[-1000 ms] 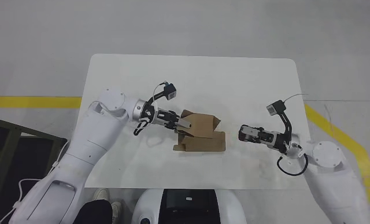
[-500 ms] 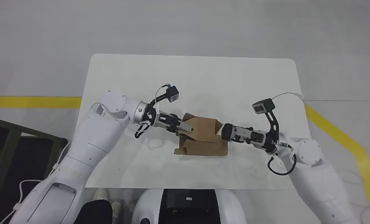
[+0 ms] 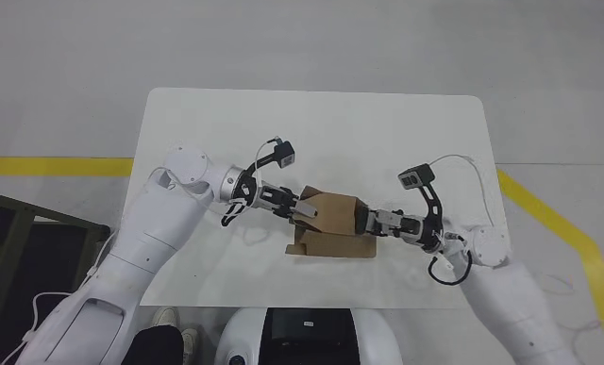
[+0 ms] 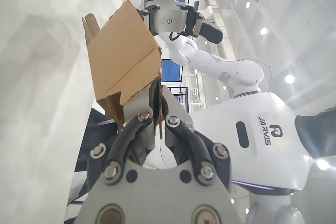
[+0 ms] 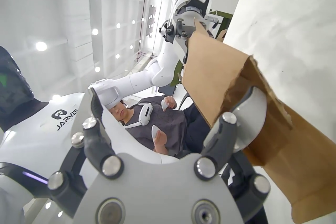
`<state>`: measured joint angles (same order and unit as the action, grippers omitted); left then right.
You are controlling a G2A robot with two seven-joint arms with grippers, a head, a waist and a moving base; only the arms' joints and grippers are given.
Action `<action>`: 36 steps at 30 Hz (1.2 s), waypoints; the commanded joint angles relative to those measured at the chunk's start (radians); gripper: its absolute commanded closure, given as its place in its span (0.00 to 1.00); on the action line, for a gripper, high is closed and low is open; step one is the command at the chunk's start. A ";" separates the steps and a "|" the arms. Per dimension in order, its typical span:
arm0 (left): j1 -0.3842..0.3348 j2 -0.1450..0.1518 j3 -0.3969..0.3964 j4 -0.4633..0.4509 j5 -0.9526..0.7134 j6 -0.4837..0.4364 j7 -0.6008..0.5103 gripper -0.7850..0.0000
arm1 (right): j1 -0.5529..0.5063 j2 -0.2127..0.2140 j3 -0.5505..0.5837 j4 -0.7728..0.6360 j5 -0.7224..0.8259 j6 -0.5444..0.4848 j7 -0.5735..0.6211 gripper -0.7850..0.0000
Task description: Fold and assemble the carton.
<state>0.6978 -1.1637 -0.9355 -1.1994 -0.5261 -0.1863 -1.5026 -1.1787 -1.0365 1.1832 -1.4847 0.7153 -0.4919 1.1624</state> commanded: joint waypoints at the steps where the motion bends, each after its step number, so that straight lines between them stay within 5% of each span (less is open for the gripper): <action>1: 0.001 0.000 -0.001 -0.001 -0.001 -0.001 0.000 1.00 | 0.006 -0.005 -0.012 0.015 0.029 0.000 0.014 0.00; 16: 0.006 -0.002 0.008 0.001 -0.016 0.001 -0.006 1.00 | 0.068 -0.046 -0.080 0.152 0.189 -0.065 0.101 0.02; 18: 0.006 -0.002 0.009 0.003 -0.015 0.001 -0.008 1.00 | 0.073 -0.047 -0.075 0.157 0.185 -0.064 0.102 0.21; 20: 0.005 -0.002 0.010 0.007 -0.015 0.000 -0.011 1.00 | 0.076 -0.048 -0.069 0.157 0.176 -0.061 0.105 0.51; 21: 0.005 -0.002 0.010 0.009 -0.016 0.000 -0.011 1.00 | 0.077 -0.047 -0.065 0.154 0.171 -0.058 0.107 0.55; 36: 0.004 -0.003 0.013 0.021 -0.011 0.000 -0.016 1.00 | 0.102 -0.040 -0.044 0.125 -0.021 -0.022 0.138 0.69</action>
<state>0.7028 -1.1664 -0.9222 -1.1781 -0.5382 -0.1865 -1.5187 -1.0799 -1.0765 1.1396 -1.3571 0.7117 -0.5177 1.3006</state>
